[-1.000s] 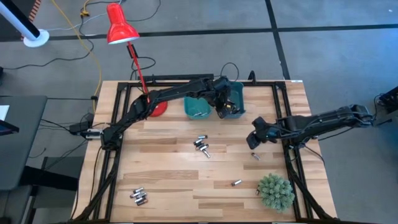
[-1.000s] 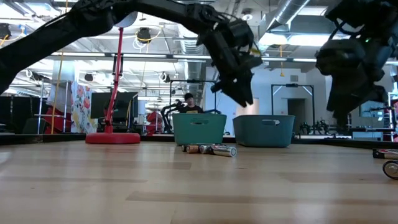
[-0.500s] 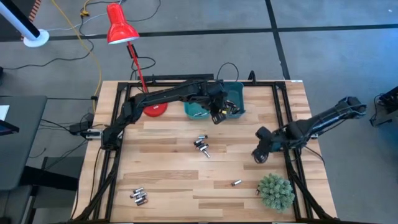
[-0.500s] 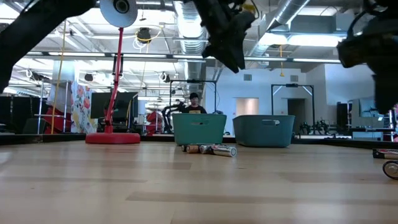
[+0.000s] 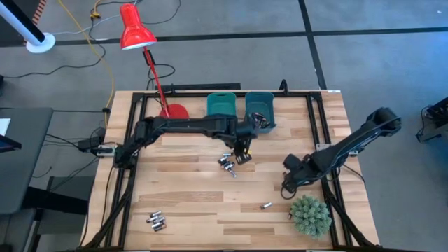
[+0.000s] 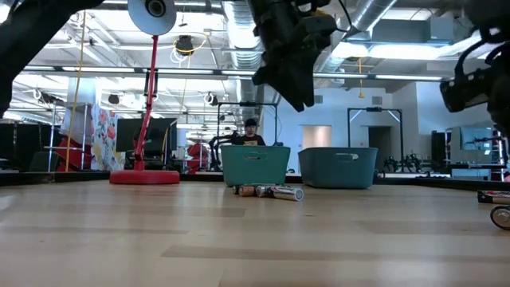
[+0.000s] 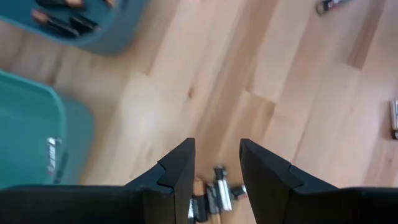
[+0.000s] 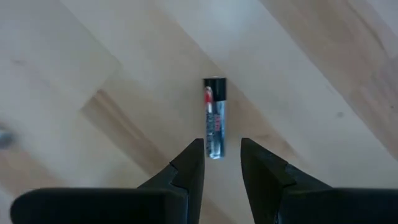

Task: Sort batteries
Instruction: Put the silver battery into the green bin

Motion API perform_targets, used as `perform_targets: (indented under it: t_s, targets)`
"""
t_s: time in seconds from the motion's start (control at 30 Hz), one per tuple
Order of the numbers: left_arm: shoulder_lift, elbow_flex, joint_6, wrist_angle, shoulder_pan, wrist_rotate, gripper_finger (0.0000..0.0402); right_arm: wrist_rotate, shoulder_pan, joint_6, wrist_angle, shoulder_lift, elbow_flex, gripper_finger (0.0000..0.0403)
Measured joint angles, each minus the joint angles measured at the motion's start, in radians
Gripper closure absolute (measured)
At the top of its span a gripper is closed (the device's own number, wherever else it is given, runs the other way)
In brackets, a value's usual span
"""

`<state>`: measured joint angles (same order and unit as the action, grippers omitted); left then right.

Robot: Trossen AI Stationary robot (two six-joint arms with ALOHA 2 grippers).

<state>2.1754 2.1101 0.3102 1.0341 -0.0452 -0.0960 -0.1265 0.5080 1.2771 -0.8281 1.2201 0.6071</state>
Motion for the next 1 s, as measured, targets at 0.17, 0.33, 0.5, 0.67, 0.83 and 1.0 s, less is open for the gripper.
perform_targets:
  t_s: [0.17,0.33,0.5,0.67,0.83,1.0]
  targets:
    - [-0.028,-0.047,0.041,-0.008,0.04,0.005,0.0278,0.0,-0.024,-0.053,0.013,0.077,0.0,0.0282]
    - [-0.085,-0.153,0.082,-0.037,0.08,0.006,0.0278,-0.001,-0.057,-0.12,0.102,0.144,-0.001,0.0282]
    - [-0.218,-0.391,0.153,-0.166,0.11,0.006,0.0278,-0.001,-0.093,-0.16,0.133,0.211,0.005,0.0285]
    - [-0.423,-0.729,0.287,-0.368,0.126,0.006,0.0278,0.024,-0.126,-0.188,0.14,0.233,0.008,0.0323]
    - [-0.648,-1.07,0.412,-0.614,0.141,0.005,0.0278,0.042,-0.16,-0.187,0.142,0.209,0.021,0.0382]
    - [-0.84,-1.319,0.421,-0.748,0.159,0.006,0.0278,0.013,-0.195,-0.213,0.071,0.186,0.072,0.0394]
